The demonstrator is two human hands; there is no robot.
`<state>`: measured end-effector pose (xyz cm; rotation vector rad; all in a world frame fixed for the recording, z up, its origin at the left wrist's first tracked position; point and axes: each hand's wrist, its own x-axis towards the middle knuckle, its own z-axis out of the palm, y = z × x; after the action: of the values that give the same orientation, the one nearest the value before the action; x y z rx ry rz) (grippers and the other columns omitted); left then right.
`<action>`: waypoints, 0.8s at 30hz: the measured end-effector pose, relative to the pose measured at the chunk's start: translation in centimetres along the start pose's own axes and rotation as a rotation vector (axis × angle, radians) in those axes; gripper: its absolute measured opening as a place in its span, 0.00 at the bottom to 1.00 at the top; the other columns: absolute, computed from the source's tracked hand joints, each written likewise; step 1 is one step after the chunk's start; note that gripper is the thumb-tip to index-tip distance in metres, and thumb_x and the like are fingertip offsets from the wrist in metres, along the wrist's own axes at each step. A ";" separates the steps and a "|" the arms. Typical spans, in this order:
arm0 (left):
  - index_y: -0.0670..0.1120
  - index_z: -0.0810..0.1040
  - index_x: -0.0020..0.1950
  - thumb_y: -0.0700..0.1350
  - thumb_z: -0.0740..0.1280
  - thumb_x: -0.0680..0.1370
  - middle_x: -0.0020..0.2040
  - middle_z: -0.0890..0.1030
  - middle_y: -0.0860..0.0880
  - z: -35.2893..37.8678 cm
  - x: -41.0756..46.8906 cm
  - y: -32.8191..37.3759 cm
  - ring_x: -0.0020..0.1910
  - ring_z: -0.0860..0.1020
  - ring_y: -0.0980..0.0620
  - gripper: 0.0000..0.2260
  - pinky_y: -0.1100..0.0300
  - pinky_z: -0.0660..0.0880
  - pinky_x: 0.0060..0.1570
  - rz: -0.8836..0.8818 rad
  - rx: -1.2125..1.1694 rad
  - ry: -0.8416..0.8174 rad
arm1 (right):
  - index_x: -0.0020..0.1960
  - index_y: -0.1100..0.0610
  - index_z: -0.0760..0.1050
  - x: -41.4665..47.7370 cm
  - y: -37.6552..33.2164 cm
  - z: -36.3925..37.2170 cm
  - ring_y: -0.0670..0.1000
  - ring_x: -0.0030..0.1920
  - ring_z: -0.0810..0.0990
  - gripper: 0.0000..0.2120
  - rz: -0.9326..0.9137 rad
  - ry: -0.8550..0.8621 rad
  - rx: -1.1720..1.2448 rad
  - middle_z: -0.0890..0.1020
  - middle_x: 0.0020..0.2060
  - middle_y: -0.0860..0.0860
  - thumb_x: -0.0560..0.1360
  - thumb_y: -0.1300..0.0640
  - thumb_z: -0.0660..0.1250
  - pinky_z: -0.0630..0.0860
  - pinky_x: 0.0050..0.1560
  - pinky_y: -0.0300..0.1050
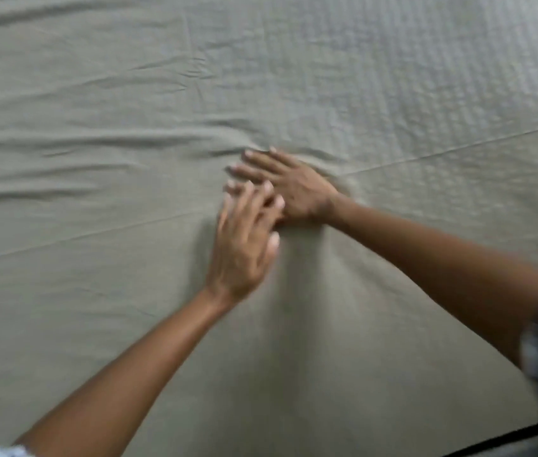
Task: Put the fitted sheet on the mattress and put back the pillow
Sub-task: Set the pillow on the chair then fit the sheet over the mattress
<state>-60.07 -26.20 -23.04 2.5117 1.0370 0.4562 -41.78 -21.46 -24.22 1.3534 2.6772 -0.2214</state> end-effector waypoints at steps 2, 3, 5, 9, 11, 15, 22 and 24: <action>0.45 0.70 0.66 0.48 0.53 0.80 0.68 0.72 0.42 1.0 -1.0 3.1 0.68 0.67 0.42 0.18 0.43 0.59 0.69 0.294 -0.009 -0.013 | 0.75 0.46 0.57 1.9 2.9 -1.0 0.54 0.75 0.57 0.30 0.099 -0.008 0.005 0.60 0.75 0.49 0.77 0.36 0.46 0.51 0.73 0.57; 0.46 0.72 0.65 0.48 0.55 0.79 0.66 0.74 0.43 1.6 -1.8 5.4 0.68 0.68 0.43 0.16 0.44 0.60 0.69 0.447 -0.012 -0.110 | 0.76 0.45 0.52 2.5 3.8 -1.1 0.53 0.77 0.51 0.29 0.140 -0.013 0.012 0.54 0.77 0.47 0.78 0.36 0.45 0.46 0.74 0.58; 0.48 0.73 0.65 0.50 0.58 0.78 0.69 0.72 0.45 2.8 -2.3 7.3 0.70 0.67 0.45 0.17 0.46 0.57 0.70 0.667 0.028 -0.319 | 0.77 0.44 0.47 3.4 4.5 -1.6 0.52 0.77 0.45 0.28 0.209 -0.022 0.055 0.48 0.77 0.46 0.80 0.37 0.45 0.42 0.74 0.57; 0.51 0.70 0.70 0.53 0.53 0.80 0.72 0.68 0.44 4.9 2.1 6.7 0.72 0.64 0.43 0.20 0.47 0.53 0.71 0.806 0.267 -0.512 | 0.77 0.50 0.51 1.3 1.4 -2.5 0.53 0.77 0.49 0.29 0.285 0.065 0.220 0.52 0.77 0.50 0.80 0.40 0.46 0.44 0.74 0.55; 0.47 0.65 0.74 0.50 0.46 0.83 0.73 0.65 0.43 3.5 5.5 8.0 0.73 0.62 0.43 0.22 0.59 0.57 0.67 0.847 0.534 -1.075 | 0.75 0.54 0.61 -2.7 -1.5 -2.0 0.56 0.75 0.58 0.28 0.228 0.202 0.292 0.62 0.74 0.53 0.79 0.42 0.48 0.51 0.73 0.55; 0.45 0.56 0.76 0.57 0.30 0.79 0.76 0.50 0.54 3.0 10.0 5.2 0.76 0.44 0.54 0.32 0.60 0.47 0.74 0.056 0.348 -0.685 | 0.73 0.55 0.61 -14.1 -6.9 0.9 0.58 0.74 0.59 0.24 0.112 0.197 0.254 0.63 0.73 0.54 0.81 0.46 0.47 0.54 0.72 0.57; 0.55 0.60 0.75 0.55 0.45 0.80 0.78 0.54 0.50 4.7 13.5 5.5 0.77 0.50 0.47 0.24 0.44 0.46 0.72 -0.073 0.141 -0.317 | 0.75 0.50 0.60 -21.4 -3.3 2.8 0.53 0.76 0.56 0.27 -0.129 0.000 0.178 0.60 0.75 0.50 0.79 0.40 0.50 0.49 0.74 0.55; 0.48 0.70 0.70 0.52 0.48 0.79 0.73 0.67 0.46 5.0 12.7 6.1 0.73 0.62 0.44 0.23 0.43 0.55 0.70 -0.089 0.040 -0.113 | 0.74 0.50 0.61 -18.8 2.1 2.6 0.54 0.75 0.58 0.28 -0.071 0.029 0.110 0.63 0.74 0.51 0.78 0.39 0.52 0.52 0.72 0.57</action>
<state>-45.77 -22.11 -22.67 2.4821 1.1187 0.2678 -28.92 -35.49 -23.47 1.3005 2.7776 -0.3650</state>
